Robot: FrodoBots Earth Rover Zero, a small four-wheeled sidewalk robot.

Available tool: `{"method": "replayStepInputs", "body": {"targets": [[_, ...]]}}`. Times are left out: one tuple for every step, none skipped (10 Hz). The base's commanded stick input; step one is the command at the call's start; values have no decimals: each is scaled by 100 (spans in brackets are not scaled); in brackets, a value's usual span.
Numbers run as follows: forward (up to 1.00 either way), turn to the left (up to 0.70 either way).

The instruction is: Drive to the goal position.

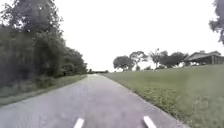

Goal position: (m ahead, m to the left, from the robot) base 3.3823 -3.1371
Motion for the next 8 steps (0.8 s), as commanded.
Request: {"method": "replayStepInputs", "body": {"targets": [[70,0],[70,0],[70,0],[70,0],[70,0],[70,0],[70,0],[70,0]]}}
